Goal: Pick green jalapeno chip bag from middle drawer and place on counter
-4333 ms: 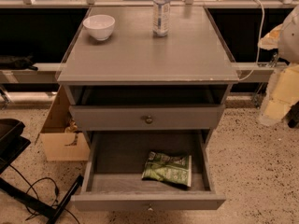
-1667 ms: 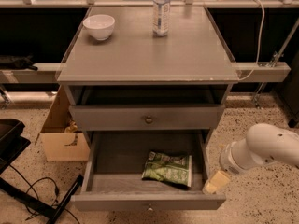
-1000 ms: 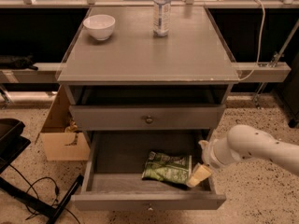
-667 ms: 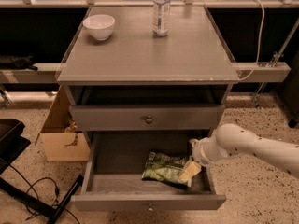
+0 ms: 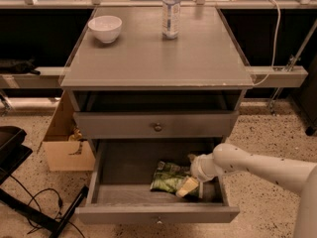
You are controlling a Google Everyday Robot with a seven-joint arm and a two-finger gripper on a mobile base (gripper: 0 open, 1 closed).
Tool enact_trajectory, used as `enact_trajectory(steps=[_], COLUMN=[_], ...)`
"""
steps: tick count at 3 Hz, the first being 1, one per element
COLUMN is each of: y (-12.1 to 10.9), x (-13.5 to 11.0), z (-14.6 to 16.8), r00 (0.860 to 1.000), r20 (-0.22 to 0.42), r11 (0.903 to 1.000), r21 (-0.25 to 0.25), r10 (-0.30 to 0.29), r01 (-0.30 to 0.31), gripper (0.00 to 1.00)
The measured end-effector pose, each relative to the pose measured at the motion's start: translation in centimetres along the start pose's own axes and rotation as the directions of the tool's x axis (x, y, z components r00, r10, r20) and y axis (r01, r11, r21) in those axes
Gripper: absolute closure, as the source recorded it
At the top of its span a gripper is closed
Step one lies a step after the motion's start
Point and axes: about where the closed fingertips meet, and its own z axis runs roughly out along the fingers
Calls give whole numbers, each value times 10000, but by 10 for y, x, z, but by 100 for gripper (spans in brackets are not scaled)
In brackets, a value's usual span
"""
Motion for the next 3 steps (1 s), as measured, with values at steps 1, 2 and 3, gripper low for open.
enact_trajectory(steps=[1, 2, 3], y=[6, 12, 13], x=[14, 20, 18], z=[43, 66, 65], r00=[10000, 9997, 9997], r20=[-86, -248, -241], r11=[10000, 9996, 9996], r21=[-55, -285, -287], r10=[-42, -78, -85], r01=[42, 71, 78], gripper=[14, 36, 59])
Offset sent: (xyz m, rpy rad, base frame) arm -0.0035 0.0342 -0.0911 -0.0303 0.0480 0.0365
